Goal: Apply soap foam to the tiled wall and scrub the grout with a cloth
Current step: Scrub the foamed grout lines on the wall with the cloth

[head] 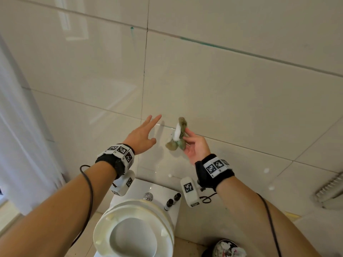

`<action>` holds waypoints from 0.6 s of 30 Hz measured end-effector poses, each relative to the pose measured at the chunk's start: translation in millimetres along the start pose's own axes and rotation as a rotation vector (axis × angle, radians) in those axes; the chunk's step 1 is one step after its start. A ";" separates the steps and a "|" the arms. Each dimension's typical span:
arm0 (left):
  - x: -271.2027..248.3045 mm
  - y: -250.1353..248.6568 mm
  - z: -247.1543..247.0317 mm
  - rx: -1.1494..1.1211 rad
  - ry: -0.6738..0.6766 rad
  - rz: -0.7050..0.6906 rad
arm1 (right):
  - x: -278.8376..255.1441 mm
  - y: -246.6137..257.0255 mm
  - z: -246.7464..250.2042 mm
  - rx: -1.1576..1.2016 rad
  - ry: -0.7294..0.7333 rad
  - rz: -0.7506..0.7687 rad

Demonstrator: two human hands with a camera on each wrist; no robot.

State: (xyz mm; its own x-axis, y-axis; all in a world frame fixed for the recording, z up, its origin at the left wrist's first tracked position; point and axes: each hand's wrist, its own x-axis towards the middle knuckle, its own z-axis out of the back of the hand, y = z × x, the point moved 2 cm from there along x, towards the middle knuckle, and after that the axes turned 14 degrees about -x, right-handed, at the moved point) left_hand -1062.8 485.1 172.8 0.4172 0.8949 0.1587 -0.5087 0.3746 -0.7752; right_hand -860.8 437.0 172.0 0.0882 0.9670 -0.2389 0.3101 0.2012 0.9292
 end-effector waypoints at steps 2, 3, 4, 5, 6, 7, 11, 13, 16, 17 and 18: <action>-0.7 -12.3 -10.2 -0.061 0.026 -0.026 | -14.1 5.3 16.7 -0.052 0.065 0.003; -1.3 -19.5 -15.8 -0.104 0.036 -0.031 | -20.8 7.1 25.6 -0.090 0.092 0.003; -1.4 -27.1 -21.5 -0.154 0.041 -0.029 | -27.3 8.7 35.3 -0.141 0.111 0.005; -1.9 -35.5 -27.1 -0.208 0.041 -0.022 | -33.4 10.2 44.8 -0.211 0.120 0.012; -2.1 -44.1 -33.3 -0.256 0.043 -0.015 | -38.7 10.4 55.1 -0.300 0.115 0.022; -2.3 -53.2 -39.8 -0.288 0.053 -0.016 | -43.5 10.8 65.5 -0.398 0.110 0.036; -1.7 -87.9 -74.8 -0.310 0.154 -0.007 | -63.6 15.8 100.1 -0.590 0.128 0.079; -1.5 -100.4 -94.7 -0.328 0.225 0.009 | -72.8 21.0 114.3 -0.578 0.117 0.094; -3.4 -112.4 -119.8 -0.370 0.311 0.045 | -81.2 25.8 139.4 -0.519 0.102 0.124; -5.3 -116.9 -126.3 -0.393 0.323 0.055 | -83.5 26.7 148.4 -0.493 0.091 0.122; -6.4 -120.8 -133.0 -0.412 0.325 0.064 | -86.4 28.0 156.3 -0.466 0.085 0.118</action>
State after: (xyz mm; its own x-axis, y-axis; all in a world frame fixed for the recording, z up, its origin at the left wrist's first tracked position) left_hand -903.8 401.8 184.1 0.6404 0.7668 -0.0440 -0.2300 0.1368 -0.9635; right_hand -711.8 334.7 174.6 0.0135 0.9929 -0.1182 -0.1563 0.1189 0.9805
